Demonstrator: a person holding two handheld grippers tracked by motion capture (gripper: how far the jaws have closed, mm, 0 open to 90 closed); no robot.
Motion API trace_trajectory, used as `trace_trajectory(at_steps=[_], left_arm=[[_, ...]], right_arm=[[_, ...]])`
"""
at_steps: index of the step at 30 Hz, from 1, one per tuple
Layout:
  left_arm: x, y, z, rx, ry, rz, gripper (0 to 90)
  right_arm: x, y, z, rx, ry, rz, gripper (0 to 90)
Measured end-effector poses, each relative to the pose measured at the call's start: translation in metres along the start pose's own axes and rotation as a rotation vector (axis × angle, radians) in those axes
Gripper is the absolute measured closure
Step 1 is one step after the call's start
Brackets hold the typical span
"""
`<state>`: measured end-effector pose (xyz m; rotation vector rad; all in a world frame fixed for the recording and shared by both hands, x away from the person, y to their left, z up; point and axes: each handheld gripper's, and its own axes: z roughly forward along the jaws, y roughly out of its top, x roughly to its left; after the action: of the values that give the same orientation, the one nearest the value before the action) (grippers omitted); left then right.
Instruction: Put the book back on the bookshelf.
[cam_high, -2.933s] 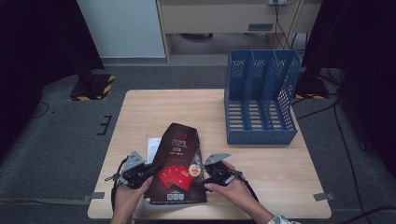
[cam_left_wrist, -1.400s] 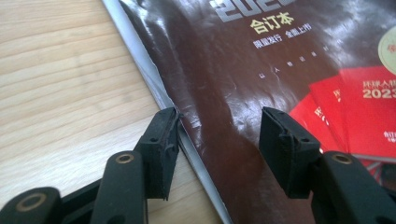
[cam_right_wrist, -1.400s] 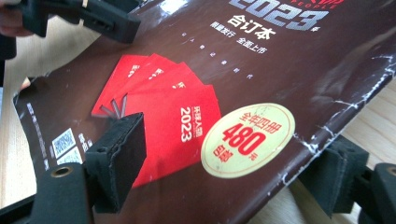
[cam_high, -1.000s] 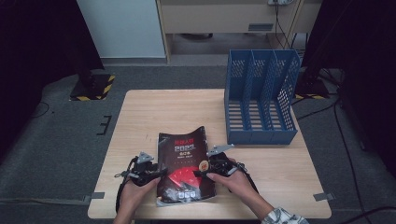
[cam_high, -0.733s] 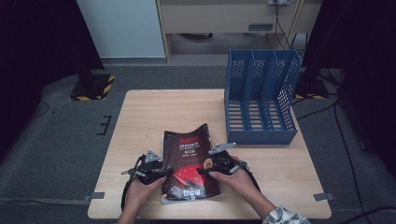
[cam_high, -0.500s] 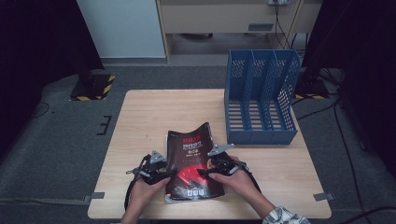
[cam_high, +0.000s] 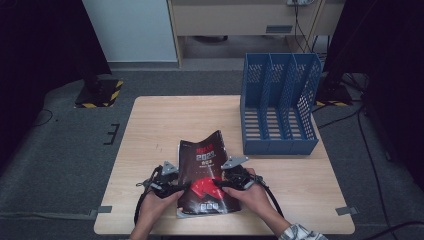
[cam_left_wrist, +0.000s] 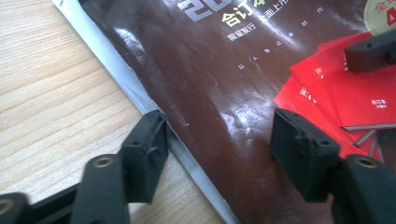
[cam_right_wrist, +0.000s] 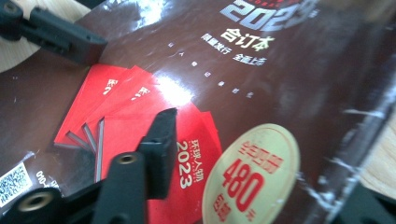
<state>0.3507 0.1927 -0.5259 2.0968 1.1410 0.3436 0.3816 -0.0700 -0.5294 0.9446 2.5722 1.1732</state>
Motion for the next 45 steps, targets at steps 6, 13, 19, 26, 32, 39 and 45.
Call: trace_trajectory(at_steps=[6,13,19,26,32,39,45], left_arm=[[-0.001,0.001,0.004,-0.012,0.022,0.009,30.2],[-0.001,0.001,0.004,-0.018,0.027,-0.002,32.9],[-0.003,0.001,0.002,-0.014,0.009,-0.013,34.9],[-0.004,0.0,0.002,-0.014,0.01,-0.006,42.2],[-0.004,0.0,0.003,-0.022,0.003,0.009,43.2],[-0.005,0.0,0.004,-0.024,0.003,0.015,41.7],[-0.005,0.0,0.004,-0.025,0.001,0.011,41.1]], right_arm=[[-0.001,0.002,-0.006,-0.027,-0.013,0.014,71.7],[-0.001,0.001,-0.01,-0.055,-0.034,0.044,79.5],[-0.003,0.0,-0.013,-0.062,-0.062,0.047,80.2],[-0.005,0.001,-0.014,-0.055,-0.048,0.048,78.5],[-0.006,0.004,-0.011,-0.037,-0.011,0.043,63.5],[-0.008,0.004,-0.006,-0.001,0.022,0.037,54.5],[-0.01,0.002,-0.005,0.006,-0.006,0.035,67.2]])
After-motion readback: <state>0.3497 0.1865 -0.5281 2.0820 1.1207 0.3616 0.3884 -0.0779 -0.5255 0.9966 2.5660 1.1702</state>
